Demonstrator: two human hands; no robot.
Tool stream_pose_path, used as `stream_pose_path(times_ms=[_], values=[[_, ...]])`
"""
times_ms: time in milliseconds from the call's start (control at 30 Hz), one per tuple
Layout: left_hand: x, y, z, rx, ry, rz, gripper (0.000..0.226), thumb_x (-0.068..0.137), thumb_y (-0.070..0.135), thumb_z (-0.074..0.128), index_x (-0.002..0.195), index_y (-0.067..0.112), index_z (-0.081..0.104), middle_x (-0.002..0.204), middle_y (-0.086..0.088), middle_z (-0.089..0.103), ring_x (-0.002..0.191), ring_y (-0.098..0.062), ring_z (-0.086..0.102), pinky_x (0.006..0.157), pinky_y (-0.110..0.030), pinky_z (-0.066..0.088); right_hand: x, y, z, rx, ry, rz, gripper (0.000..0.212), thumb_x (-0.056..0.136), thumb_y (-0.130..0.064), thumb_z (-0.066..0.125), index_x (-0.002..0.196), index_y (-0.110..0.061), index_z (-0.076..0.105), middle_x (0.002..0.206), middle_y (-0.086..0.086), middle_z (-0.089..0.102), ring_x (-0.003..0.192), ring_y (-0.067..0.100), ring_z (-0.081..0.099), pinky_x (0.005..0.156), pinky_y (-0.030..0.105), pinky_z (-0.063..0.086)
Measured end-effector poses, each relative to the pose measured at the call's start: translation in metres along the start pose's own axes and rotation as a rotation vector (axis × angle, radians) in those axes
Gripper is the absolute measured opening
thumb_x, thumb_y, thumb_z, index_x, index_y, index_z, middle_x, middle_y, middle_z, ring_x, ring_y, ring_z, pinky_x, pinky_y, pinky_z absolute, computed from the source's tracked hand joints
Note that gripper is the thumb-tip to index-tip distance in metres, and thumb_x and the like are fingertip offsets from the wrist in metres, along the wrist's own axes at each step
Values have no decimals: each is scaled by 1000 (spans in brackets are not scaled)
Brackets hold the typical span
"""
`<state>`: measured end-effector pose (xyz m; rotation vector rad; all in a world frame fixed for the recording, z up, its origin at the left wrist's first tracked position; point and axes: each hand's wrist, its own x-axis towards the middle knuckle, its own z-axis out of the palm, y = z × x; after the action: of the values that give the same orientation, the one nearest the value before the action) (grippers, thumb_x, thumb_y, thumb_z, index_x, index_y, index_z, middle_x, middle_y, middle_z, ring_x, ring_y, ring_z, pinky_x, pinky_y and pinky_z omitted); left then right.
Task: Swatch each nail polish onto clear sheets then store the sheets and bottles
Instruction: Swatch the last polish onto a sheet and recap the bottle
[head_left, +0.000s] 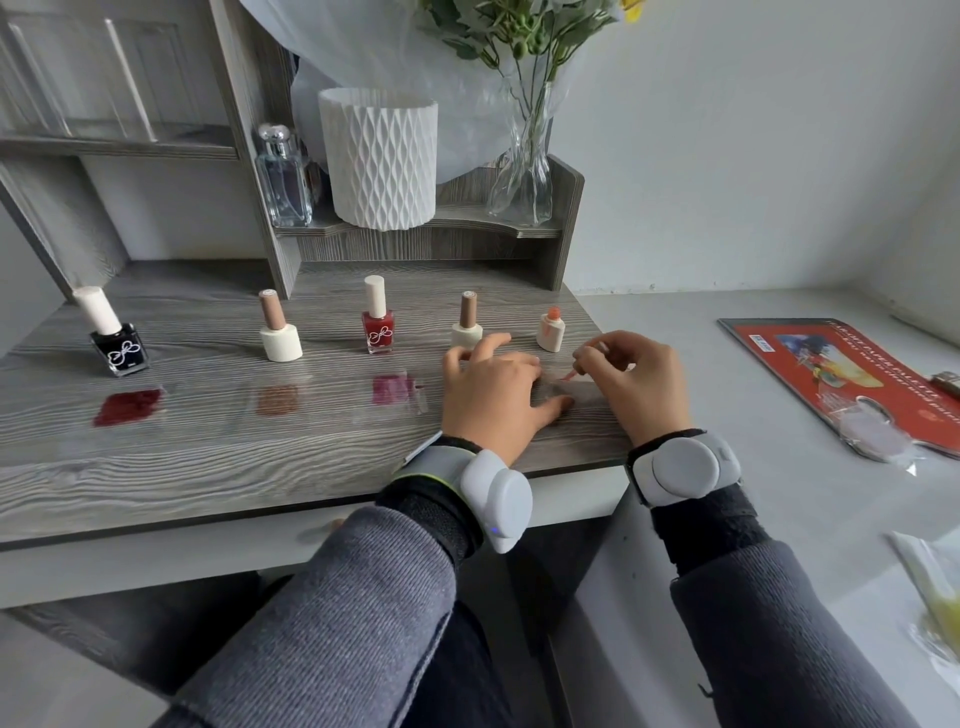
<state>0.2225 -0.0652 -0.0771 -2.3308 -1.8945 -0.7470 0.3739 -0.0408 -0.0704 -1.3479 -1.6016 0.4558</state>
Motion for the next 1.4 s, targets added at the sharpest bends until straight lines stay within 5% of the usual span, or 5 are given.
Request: stream_pose_path(times_ms=[133, 600, 900, 1133, 1400], values=[[0, 2, 0, 14, 28, -3, 52, 87, 66, 43, 100, 25, 71, 123, 17, 61, 136, -12, 28, 96, -40, 12, 0, -2, -1, 89, 50, 22, 12, 83, -11, 64, 72, -11, 70, 71, 3, 71, 56, -3, 49, 59, 12, 37], [0, -1, 0, -7, 50, -46, 40, 91, 54, 49, 121, 31, 61, 129, 12, 56, 134, -17, 29, 98, -41, 21, 2, 4, 1, 73, 41, -3, 8, 83, -13, 64, 79, -13, 72, 75, 10, 71, 59, 2, 46, 62, 25, 41], [1, -2, 2, -3, -14, -77, 40, 90, 57, 47, 117, 33, 64, 133, 9, 51, 136, -19, 23, 100, -42, 23, 3, 5, 3, -30, -31, -61, 10, 83, -14, 66, 75, -11, 71, 70, 8, 68, 58, 5, 44, 63, 31, 43], [1, -2, 4, 0, -2, -85, 37, 91, 53, 47, 116, 33, 64, 131, 11, 52, 136, -18, 23, 98, -40, 22, 2, 7, 2, -58, -26, -134, 6, 85, -19, 71, 87, -17, 76, 69, -12, 62, 65, 1, 51, 67, 15, 40], [1, -2, 2, 1, -29, -82, 42, 88, 58, 48, 117, 32, 64, 132, 11, 51, 136, -18, 23, 98, -41, 23, 1, 4, 3, -47, -26, -58, 10, 82, -15, 67, 73, -14, 72, 68, 2, 67, 57, 1, 47, 61, 24, 40]])
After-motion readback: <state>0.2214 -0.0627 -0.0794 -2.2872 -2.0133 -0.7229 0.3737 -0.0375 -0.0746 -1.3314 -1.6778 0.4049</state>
